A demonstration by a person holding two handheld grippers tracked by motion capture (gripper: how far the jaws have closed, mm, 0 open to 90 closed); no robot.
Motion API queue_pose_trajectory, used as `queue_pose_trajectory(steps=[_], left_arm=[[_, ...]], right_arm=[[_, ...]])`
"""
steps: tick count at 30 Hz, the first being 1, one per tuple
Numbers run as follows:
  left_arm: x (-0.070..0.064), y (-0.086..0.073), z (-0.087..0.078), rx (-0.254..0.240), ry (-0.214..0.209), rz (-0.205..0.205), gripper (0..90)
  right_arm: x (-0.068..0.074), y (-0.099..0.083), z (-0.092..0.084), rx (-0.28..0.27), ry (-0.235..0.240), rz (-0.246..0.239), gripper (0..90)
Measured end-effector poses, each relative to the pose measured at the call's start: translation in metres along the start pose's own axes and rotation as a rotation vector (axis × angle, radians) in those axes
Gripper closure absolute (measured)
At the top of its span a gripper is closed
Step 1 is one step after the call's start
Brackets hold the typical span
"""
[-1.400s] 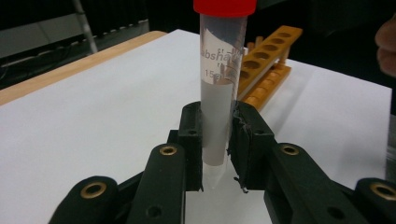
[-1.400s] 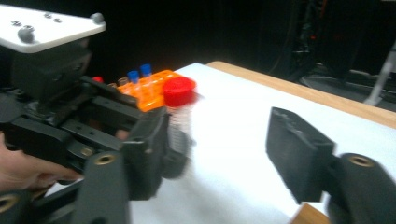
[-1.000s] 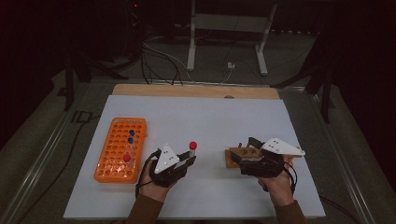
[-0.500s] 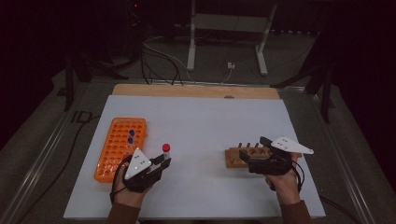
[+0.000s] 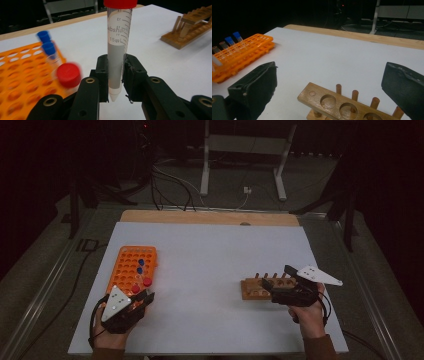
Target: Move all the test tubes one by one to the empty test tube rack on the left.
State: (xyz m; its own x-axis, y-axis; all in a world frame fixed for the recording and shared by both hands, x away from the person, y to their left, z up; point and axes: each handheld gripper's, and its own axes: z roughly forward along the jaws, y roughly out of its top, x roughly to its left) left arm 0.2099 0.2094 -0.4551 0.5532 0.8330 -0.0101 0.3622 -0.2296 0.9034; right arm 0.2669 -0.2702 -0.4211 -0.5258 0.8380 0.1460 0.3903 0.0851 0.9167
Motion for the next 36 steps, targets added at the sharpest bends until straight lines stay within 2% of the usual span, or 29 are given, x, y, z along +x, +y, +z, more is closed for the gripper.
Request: queue_pose_trajectory(steps=[10,14,18,23,31,34,36], left_arm=[[0.015,-0.015,-0.017,0.011,0.059,-0.013,75.6],[0.021,-0.02,-0.017,0.025,0.075,-0.019,75.5],[0.024,-0.027,-0.009,0.08,0.069,-0.024,75.5],[0.024,-0.033,0.0,0.173,0.055,-0.02,75.4],[0.025,-0.035,-0.001,0.201,0.053,-0.028,73.1],[0.026,-0.036,-0.003,0.198,0.05,-0.046,65.4],[0.026,-0.035,-0.007,0.176,0.042,-0.051,59.3]], right_arm=[[-0.002,-0.001,-0.002,-0.007,-0.01,0.003,0.5],[-0.001,0.0,-0.003,-0.009,-0.012,-0.002,0.5],[0.0,-0.001,-0.002,-0.004,-0.012,-0.006,0.5],[-0.003,-0.001,-0.005,-0.009,-0.014,-0.003,0.5],[-0.007,-0.005,-0.007,-0.002,-0.021,-0.002,0.6],[-0.008,-0.007,-0.008,0.001,-0.023,-0.001,0.5],[-0.009,-0.008,-0.009,0.0,-0.022,-0.003,0.6]])
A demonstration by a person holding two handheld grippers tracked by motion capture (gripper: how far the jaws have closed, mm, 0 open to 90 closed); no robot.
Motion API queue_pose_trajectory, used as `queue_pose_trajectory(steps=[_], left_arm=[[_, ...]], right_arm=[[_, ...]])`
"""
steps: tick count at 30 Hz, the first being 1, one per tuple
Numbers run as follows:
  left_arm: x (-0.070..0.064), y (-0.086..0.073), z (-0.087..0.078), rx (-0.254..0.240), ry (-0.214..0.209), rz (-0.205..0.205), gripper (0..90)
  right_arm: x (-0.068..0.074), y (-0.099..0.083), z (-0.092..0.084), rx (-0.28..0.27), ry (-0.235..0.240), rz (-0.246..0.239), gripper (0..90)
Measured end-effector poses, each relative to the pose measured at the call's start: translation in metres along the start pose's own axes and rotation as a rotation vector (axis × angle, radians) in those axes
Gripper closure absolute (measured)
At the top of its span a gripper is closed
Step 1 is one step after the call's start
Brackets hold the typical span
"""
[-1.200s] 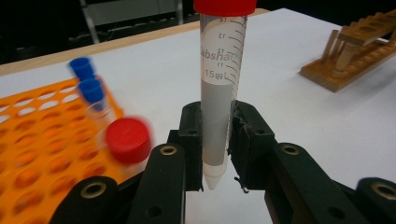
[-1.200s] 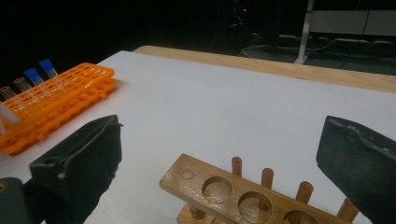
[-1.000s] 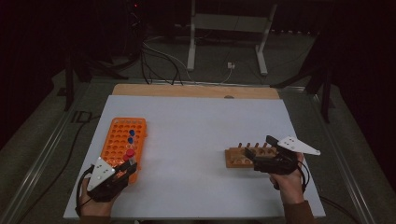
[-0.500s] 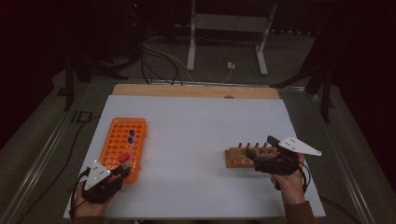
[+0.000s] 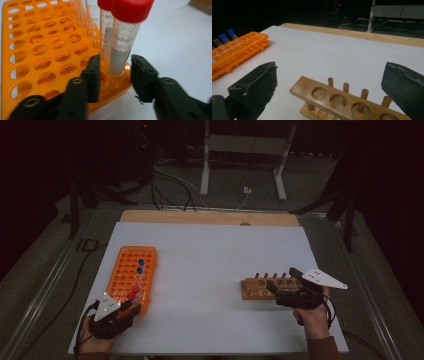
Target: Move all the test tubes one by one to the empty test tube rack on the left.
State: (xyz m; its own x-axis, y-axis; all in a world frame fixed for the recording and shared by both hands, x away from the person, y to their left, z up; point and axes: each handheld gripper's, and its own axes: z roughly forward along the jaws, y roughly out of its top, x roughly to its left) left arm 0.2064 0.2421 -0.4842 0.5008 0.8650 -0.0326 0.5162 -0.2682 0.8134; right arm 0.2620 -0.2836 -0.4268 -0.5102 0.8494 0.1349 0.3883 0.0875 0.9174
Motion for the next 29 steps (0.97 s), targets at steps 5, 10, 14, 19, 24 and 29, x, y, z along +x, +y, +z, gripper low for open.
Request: queue_pose_trajectory(steps=[5,10,14,19,24,29], left_arm=[[0.0,0.001,-0.011,-0.079,-0.022,-0.012,44.1],[0.004,0.006,-0.021,-0.191,-0.003,-0.046,28.0],[0.007,0.015,-0.026,-0.268,0.037,-0.069,16.8],[0.012,0.027,-0.026,-0.352,0.09,-0.11,6.1],[0.015,0.031,-0.02,-0.371,0.109,-0.14,1.4],[0.015,0.03,-0.019,-0.381,0.115,-0.143,0.9]], right_arm=[[-0.005,-0.004,-0.002,-0.01,0.004,-0.004,0.6],[-0.007,-0.01,-0.003,-0.017,0.002,-0.036,0.5],[-0.008,-0.014,-0.003,-0.032,0.01,-0.055,0.5],[-0.009,-0.019,-0.005,-0.061,0.019,-0.067,0.5],[-0.011,-0.021,-0.006,-0.085,0.023,-0.07,0.5],[-0.012,-0.022,-0.007,-0.092,0.015,-0.068,0.5]])
